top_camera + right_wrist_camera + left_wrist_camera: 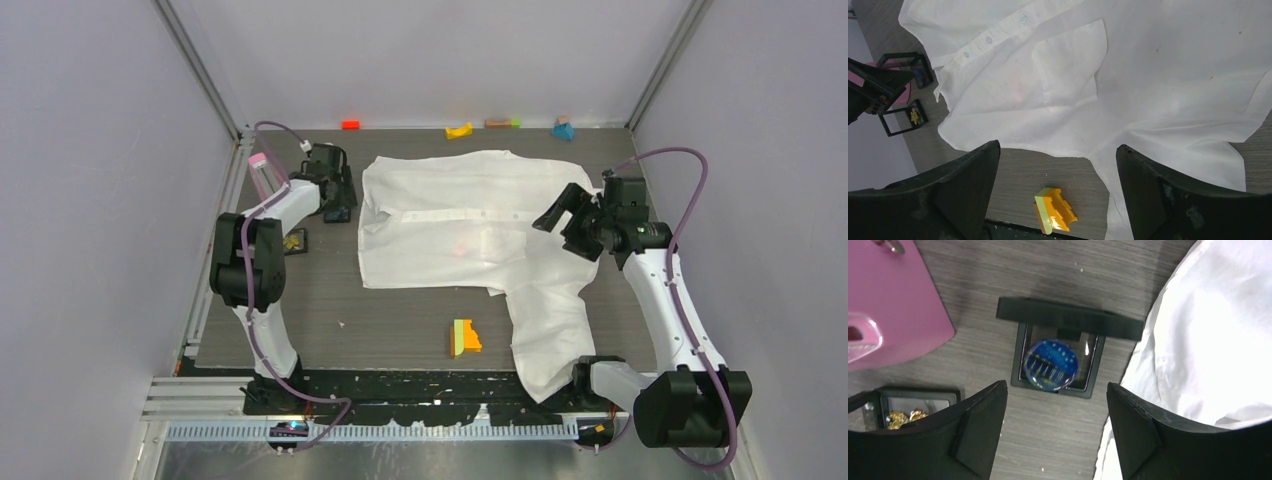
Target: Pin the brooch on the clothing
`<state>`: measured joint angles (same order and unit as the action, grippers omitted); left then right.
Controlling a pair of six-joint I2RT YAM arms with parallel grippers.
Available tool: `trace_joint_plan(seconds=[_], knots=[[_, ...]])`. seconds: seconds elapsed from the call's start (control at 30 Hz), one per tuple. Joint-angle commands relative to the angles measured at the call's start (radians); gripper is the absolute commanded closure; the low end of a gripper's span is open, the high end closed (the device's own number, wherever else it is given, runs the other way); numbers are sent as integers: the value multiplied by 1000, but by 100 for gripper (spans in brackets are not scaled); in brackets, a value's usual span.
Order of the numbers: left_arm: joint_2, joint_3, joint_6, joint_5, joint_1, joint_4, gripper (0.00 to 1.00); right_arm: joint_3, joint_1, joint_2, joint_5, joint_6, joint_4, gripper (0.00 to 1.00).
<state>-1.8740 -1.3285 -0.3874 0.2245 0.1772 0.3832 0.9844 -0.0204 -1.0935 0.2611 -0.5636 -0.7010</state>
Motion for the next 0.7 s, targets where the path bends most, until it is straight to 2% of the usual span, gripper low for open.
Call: trace_joint_plan(seconds=[0.0,0.27,0.67], knots=[[-49,-68,34,-7,-8,-39,25,18,5,-14,29,-2,45,8],[-100,-109,25,14,-18,-20,31,6,4,-31,29,1,56,8],[-146,-125,15,7,-37,-17,31,-1,4,-39,27,2,59,8]])
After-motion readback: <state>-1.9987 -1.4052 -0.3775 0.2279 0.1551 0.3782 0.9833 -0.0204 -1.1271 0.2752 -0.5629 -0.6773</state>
